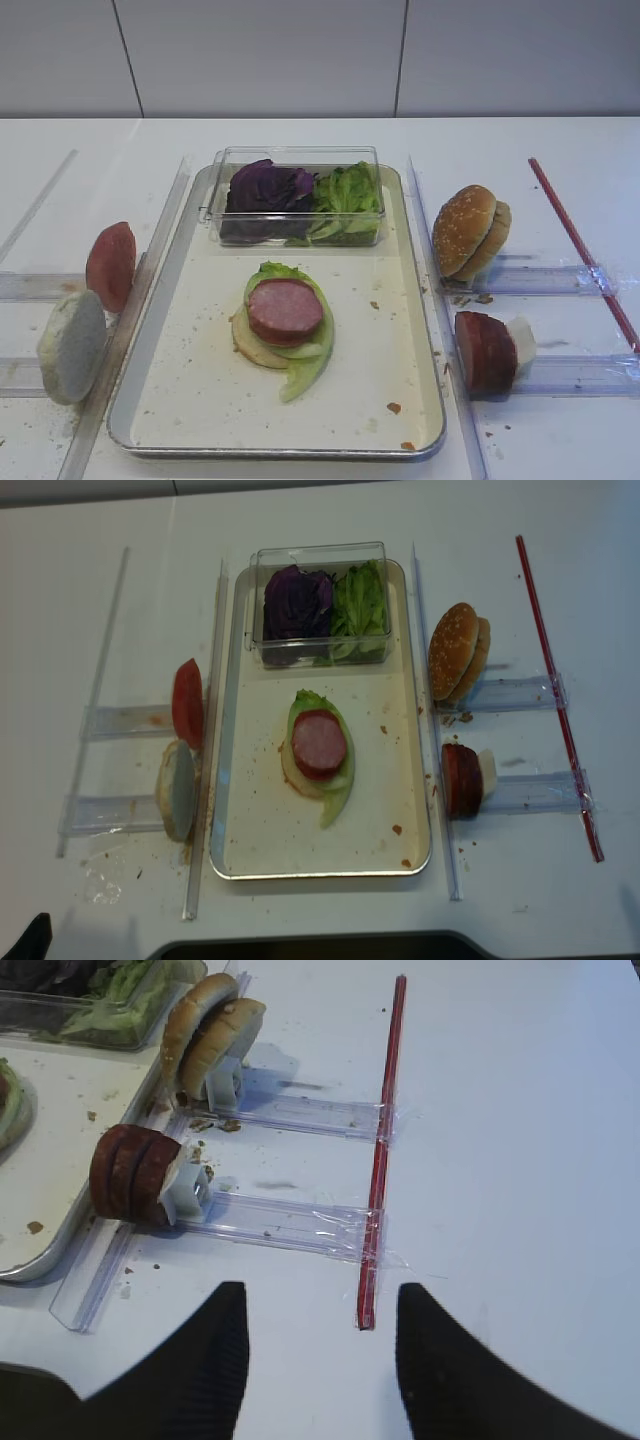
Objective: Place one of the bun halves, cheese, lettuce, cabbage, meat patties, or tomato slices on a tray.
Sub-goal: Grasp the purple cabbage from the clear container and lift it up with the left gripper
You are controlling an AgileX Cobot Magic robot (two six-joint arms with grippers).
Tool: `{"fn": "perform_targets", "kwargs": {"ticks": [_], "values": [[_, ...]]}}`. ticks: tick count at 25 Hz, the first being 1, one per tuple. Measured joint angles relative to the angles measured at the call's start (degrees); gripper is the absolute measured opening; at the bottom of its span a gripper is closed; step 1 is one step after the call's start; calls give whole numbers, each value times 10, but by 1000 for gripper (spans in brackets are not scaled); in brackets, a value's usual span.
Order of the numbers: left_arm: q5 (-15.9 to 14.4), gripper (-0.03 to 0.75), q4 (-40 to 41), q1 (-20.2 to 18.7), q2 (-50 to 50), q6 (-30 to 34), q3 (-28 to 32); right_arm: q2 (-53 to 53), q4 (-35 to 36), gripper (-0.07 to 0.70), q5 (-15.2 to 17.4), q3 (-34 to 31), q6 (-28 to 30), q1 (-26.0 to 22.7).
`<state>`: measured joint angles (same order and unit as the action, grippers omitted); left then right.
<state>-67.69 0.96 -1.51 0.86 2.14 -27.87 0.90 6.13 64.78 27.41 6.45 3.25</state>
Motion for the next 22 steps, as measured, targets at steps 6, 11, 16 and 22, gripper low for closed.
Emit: {"fn": "perform_targets", "kwargs": {"ticks": [6,11,16,22], "values": [[0,472,0,0,0,0,0,0,0,355,0,0,0,0],[0,472,0,0,0,0,0,0,0,355,0,0,0,0],[0,472,0,0,0,0,0,0,0,355,0,0,0,0],[0,472,0,0,0,0,0,0,0,355,0,0,0,0]]}}
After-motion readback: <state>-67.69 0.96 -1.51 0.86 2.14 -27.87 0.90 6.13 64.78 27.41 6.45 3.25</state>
